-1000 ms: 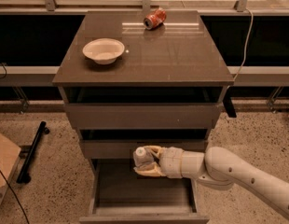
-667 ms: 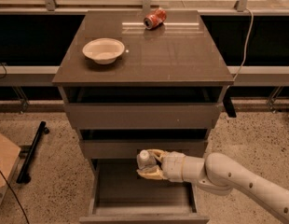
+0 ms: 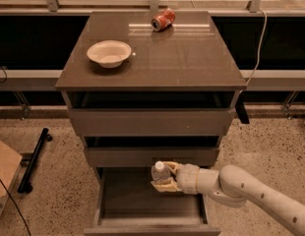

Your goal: Place blue plastic bottle into bottom drawer

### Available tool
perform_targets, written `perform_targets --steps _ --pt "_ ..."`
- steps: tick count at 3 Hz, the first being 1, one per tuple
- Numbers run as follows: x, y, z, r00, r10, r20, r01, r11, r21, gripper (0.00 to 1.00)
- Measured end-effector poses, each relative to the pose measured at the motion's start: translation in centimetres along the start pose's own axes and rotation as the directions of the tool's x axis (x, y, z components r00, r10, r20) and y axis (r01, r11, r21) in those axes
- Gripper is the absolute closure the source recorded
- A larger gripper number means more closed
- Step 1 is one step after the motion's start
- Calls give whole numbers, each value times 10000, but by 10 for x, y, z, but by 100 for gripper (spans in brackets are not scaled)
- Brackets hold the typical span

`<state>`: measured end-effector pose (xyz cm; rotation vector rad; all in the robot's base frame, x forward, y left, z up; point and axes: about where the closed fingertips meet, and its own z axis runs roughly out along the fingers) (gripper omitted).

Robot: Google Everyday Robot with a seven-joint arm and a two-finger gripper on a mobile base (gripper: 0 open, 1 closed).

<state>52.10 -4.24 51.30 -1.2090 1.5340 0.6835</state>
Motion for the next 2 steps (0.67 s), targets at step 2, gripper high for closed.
perform_targets --steps 2 --pt "7 3 12 9998 -142 166 142 9999 -14 100"
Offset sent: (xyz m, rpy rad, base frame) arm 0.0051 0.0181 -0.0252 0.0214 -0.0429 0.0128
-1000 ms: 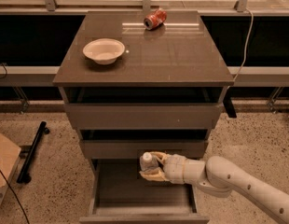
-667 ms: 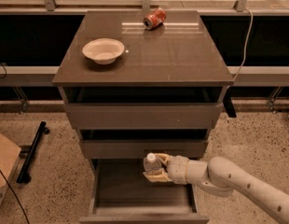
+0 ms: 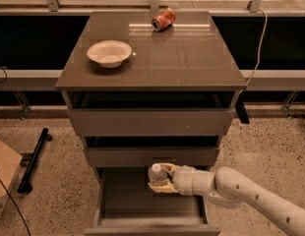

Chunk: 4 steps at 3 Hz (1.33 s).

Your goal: Place blue plastic bottle into bottom drawer

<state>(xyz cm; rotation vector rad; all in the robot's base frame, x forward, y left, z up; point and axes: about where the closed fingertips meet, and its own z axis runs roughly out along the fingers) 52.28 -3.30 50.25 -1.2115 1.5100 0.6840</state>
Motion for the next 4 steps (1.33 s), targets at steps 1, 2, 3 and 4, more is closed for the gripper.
perform_targets --steps 1,2,3,4 --pt "14 4 15 9992 105 390 -104 9999 -15 100" --pt "36 9 31 9970 338 693 -336 9994 -44 100" --pt "71 17 50 9928 889 799 -879 9960 -151 100" --pt "99 24 64 9877 1355 783 -1340 9907 -247 100"
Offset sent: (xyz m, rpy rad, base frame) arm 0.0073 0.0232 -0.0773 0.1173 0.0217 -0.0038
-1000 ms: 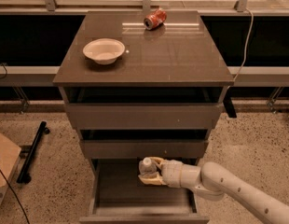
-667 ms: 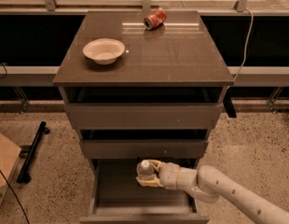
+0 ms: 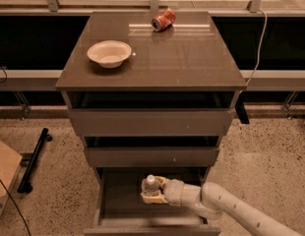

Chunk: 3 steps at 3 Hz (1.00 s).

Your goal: Place blue plastic bottle into bottom drawer

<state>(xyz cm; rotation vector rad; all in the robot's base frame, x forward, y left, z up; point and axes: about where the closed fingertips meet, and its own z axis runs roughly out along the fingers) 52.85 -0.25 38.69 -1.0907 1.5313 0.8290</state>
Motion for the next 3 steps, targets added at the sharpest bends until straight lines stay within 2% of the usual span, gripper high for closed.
perform_targets --steps 1,3 --pt "31 1 14 9990 438 25 -438 9990 -65 100" --pt "78 -7 33 9951 989 0 -989 9950 -150 100"
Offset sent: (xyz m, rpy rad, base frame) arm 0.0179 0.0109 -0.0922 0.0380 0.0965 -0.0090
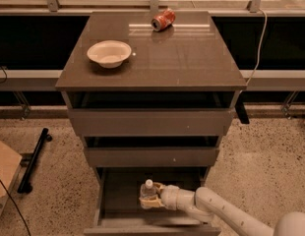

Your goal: Place blue plastic bottle into bottom drawer

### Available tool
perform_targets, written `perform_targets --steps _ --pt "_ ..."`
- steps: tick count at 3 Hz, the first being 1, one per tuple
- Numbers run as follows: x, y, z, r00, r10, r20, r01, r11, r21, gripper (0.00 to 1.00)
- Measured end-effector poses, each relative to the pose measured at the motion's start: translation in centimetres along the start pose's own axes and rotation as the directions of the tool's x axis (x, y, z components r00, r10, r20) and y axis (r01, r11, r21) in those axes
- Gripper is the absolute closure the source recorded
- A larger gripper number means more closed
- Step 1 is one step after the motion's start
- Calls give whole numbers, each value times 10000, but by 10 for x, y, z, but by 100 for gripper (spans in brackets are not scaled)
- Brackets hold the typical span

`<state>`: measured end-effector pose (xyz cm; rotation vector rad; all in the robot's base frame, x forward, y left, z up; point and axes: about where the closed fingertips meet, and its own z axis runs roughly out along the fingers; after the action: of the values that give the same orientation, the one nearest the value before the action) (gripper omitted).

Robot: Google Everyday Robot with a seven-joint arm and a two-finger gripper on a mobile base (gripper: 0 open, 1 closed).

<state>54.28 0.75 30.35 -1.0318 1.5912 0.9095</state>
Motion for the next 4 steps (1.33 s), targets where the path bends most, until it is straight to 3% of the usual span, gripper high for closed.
perform_targets --steps 2,4 --pt "44 -10 4 9984 533 -204 -529 9984 208 100" --pt "74 -13 13 9963 856 -104 -850 9953 470 58"
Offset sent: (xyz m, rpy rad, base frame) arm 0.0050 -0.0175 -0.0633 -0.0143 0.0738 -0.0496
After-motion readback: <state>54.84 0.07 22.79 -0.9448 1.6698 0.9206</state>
